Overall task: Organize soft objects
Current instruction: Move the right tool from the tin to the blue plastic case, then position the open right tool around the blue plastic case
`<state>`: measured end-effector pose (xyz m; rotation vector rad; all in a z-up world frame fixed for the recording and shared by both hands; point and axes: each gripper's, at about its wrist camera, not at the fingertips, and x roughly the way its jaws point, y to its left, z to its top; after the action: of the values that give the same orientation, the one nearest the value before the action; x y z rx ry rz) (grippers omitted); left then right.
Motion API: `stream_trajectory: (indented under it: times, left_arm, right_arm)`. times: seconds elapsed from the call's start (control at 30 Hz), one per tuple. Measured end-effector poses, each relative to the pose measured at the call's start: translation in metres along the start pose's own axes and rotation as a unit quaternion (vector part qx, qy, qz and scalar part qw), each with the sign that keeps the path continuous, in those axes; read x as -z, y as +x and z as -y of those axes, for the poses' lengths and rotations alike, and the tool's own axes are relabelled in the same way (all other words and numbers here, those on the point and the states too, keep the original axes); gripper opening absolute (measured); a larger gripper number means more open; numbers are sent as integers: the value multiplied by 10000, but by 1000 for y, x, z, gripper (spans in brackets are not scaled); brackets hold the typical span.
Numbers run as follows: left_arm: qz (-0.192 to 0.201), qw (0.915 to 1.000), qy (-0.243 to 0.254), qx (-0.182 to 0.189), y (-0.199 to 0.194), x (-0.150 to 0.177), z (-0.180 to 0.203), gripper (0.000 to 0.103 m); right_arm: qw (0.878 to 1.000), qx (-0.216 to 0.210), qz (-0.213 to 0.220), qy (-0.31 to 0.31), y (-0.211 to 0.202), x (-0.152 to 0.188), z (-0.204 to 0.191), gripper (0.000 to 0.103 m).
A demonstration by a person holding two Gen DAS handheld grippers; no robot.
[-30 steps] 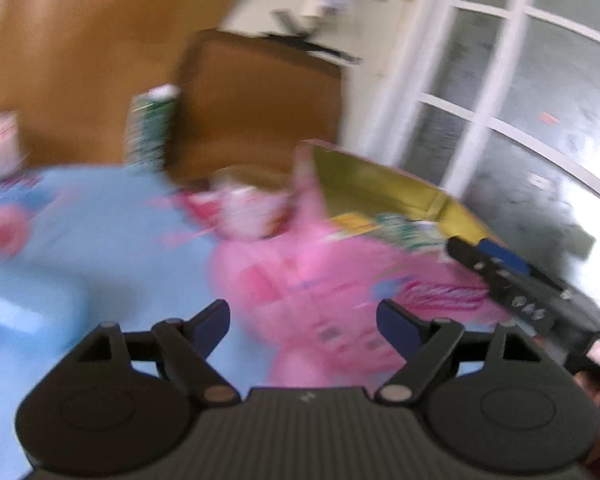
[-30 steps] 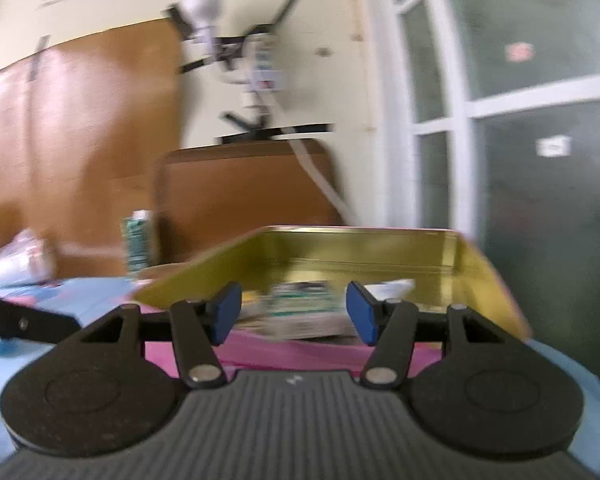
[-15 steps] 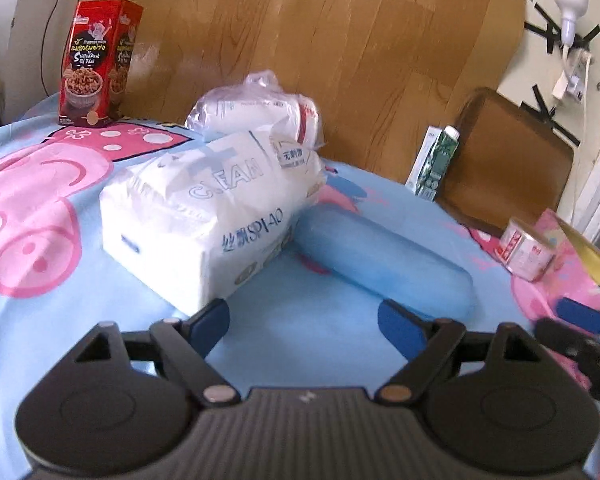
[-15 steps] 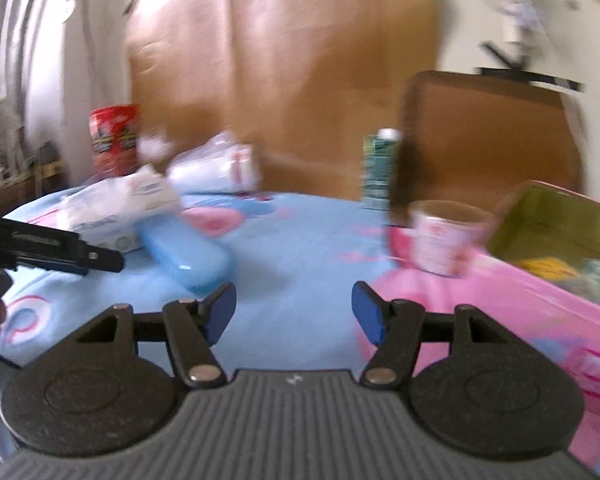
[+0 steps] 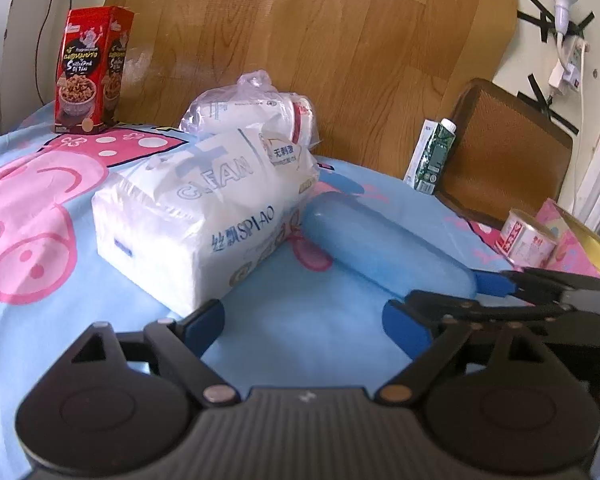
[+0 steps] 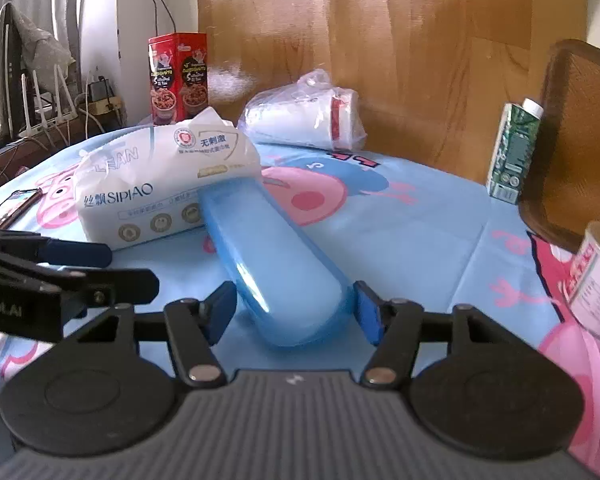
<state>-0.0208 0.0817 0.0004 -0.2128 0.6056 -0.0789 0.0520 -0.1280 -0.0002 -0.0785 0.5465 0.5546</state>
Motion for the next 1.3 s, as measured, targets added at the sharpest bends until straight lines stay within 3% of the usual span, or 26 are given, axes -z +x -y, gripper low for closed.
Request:
stream_trajectory:
  times: [0.5, 0.67, 1.3]
  left_arm:
    - [-190, 9973, 558, -447, 8, 1, 20, 93]
    - [-251, 9952, 728, -599, 10, 1, 25, 94]
    - [-363, 9932, 900, -645, 15, 2, 30, 101]
  right_arm:
    - [9921, 1043, 150, 673, -77, 57, 26, 57]
    - [9887, 1018, 228, 1081, -86, 65, 41, 57]
    - [9891, 1028, 213, 1031, -85, 63, 35, 62]
